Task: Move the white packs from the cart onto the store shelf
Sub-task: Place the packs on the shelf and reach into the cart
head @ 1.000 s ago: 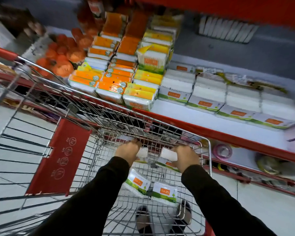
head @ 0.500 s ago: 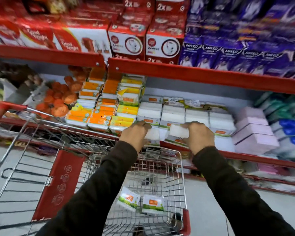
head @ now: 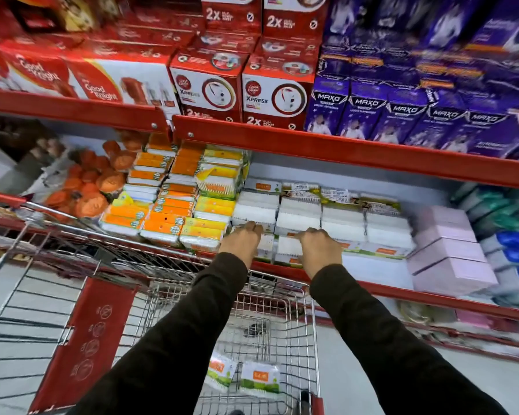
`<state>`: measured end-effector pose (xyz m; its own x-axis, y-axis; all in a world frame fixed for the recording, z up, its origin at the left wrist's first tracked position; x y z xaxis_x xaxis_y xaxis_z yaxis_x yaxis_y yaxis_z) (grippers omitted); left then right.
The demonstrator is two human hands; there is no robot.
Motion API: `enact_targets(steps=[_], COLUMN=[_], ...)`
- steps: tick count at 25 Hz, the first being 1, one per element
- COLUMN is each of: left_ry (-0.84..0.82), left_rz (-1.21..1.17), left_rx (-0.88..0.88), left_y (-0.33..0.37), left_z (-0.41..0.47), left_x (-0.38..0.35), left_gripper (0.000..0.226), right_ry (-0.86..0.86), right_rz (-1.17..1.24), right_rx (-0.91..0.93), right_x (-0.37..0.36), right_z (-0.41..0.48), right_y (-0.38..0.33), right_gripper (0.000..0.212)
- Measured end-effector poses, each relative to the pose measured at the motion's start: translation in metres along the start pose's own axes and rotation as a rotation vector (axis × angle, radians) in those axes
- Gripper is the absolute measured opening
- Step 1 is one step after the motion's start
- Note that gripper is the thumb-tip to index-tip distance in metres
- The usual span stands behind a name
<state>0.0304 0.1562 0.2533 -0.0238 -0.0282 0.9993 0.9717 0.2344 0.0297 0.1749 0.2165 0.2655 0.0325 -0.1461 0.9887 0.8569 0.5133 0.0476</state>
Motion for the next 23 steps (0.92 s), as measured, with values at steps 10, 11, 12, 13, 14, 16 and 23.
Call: enact_targets(steps=[10,11,12,13,14,16,23], left_ry=[0.346,0.292,0.187,0.062,-0.051,-0.238,-0.671], left_rz=[-0.149,-0.148,-0.148,-0.146,-0.143,-0.107,0.114], left_rx=[-0.119,-0.13,-0.114,-0.085,-0.057,-0.028,-0.2], left_y=[-0.009,-0.012,-0.018,-0.023,-0.029,-0.039,-0.041], left_z=[-0.081,-0.094,-0.108,-0.122,-0.138,-0.164,-0.202], left_x=[-0.006,-0.017,-0.035,-0.055,-0.078,-0.125,-0.271], left_gripper=[0.058,0.055,0.053,0.053,0.054,0.061,0.081], right_ry=[0.099,0.029,-0.054,-0.144,-0.238,-0.421,-0.751], right_rz=[0.469,0.489,0.488,0.472,0.451,0.391,0.219], right_rx=[-0.007,-0.009,-0.007,-0.002,0.006,0.031,0.143], right_x=[0.005,-0.008,-0.025,-0.046,-0.069,-0.118,-0.263], right_z=[-0.061,-0.073,-0.088,-0.103,-0.119,-0.149,-0.213], right_y=[-0.019,-0.028,-0.037,-0.046,-0.054,-0.066,-0.089], right_gripper=[0.044,0.042,0.042,0.043,0.047,0.053,0.06])
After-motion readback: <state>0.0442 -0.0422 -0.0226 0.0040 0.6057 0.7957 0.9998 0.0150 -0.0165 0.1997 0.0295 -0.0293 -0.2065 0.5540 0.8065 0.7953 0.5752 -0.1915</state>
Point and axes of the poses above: each hand's wrist, its own z-axis towards the middle knuckle, its own x-axis out of the back of the hand, y = z × x, the point moved 5 cm from there along z, towards the middle knuckle, and after that the axes turned 15 degrees about y, right-handed, at the moved point
